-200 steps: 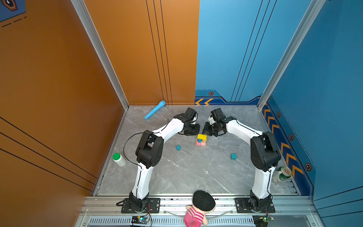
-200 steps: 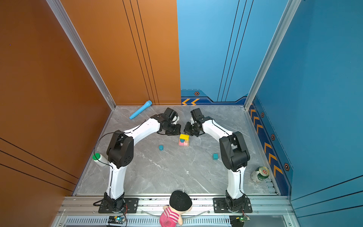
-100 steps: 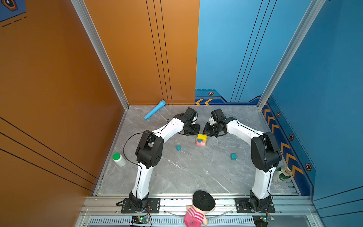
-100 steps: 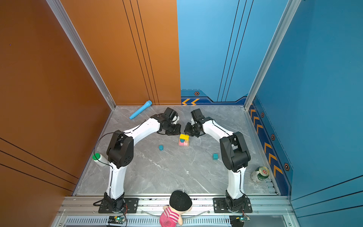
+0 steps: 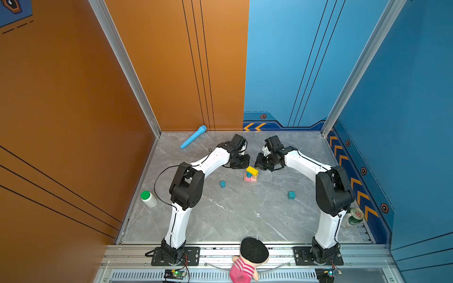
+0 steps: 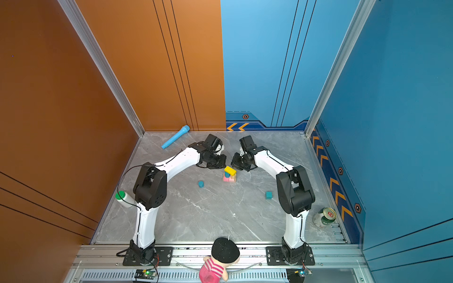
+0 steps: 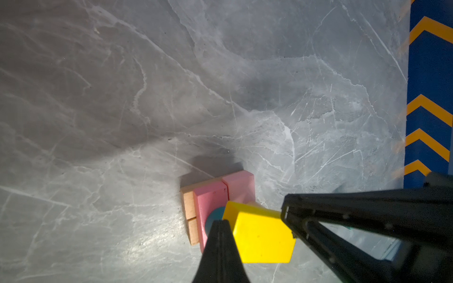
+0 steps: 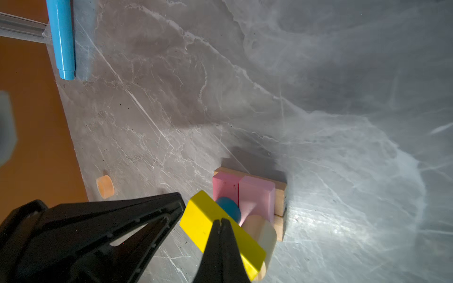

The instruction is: Build the wood block tower

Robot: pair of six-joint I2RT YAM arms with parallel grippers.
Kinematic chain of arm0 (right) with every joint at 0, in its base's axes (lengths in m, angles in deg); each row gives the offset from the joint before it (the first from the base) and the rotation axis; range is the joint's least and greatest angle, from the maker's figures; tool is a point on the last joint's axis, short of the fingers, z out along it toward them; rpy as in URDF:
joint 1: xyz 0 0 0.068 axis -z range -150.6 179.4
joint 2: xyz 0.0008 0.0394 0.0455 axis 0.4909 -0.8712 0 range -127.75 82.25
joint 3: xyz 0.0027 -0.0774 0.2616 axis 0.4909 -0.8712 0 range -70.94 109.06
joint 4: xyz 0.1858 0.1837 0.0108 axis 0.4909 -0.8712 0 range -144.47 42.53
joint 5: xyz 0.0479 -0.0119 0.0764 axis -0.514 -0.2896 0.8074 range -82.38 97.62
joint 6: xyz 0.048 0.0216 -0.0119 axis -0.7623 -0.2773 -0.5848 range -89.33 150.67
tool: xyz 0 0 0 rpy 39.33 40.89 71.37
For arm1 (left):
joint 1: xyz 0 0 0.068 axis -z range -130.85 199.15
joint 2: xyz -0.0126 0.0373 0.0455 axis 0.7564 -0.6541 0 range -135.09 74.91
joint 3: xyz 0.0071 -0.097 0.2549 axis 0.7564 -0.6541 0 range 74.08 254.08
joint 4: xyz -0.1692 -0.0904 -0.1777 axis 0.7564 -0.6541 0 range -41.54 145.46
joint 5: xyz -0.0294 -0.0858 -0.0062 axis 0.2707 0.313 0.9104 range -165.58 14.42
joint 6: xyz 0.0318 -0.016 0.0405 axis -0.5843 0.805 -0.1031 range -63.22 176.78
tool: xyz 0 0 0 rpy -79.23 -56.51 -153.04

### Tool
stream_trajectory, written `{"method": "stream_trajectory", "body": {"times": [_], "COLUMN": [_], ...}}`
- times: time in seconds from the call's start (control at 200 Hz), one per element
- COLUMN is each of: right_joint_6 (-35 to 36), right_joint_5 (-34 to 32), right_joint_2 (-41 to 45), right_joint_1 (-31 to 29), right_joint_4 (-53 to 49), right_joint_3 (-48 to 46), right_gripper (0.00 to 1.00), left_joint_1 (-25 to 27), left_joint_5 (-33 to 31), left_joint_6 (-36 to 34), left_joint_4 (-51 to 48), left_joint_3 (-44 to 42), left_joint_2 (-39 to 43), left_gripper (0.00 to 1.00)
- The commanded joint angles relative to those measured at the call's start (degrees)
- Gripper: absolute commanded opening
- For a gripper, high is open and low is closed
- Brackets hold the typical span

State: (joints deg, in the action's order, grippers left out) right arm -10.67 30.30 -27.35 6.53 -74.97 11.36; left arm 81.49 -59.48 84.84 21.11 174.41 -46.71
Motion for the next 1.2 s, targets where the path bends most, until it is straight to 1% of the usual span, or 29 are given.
{"method": "stream_trajectory", "body": {"times": [0.0,0.115,0.27,0.481,0.651,0.831,1.196], "right_joint_6": [-0.3,-0.3,-0.7,-2.6,-4.8,-7.1,-8.3], "right_joint_5": [-1.1,-2.0,-4.4,-6.3,-6.2,-4.9,-3.9], "right_joint_2": [2.0,3.6,8.1,14.1,16.4,15.5,11.4], "right_joint_1": [0.3,0.4,0.7,0.5,-0.3,-1.5,-2.4], "right_joint_4": [-0.3,-0.3,-0.3,0.9,3.4,7.2,10.0], "right_joint_3": [-0.4,-1.2,-4.4,-11.6,-17.3,-20.4,-19.2], "right_gripper": [0.0,0.0,0.0,0.0,0.0,0.0,0.0], "left_joint_1": [0.5,0.4,0.2,0.2,0.0,-0.3,-0.9], "left_joint_5": [-0.5,-0.5,-0.7,-0.8,-0.9,-0.5,0.0], "left_joint_6": [-0.9,-1.3,-1.8,-2.2,-2.3,-2.8,-3.3], "left_joint_4": [-1.6,-2.0,-2.5,-2.6,-2.6,-3.1,-4.1], "left_joint_3": [1.8,2.5,3.2,3.2,3.3,4.7,6.9], "left_joint_2": [0.3,-0.1,-0.4,-0.4,-0.8,-2.0,-4.0], "left_gripper": [0.0,0.0,0.0,0.0,0.0,0.0,0.0]}}
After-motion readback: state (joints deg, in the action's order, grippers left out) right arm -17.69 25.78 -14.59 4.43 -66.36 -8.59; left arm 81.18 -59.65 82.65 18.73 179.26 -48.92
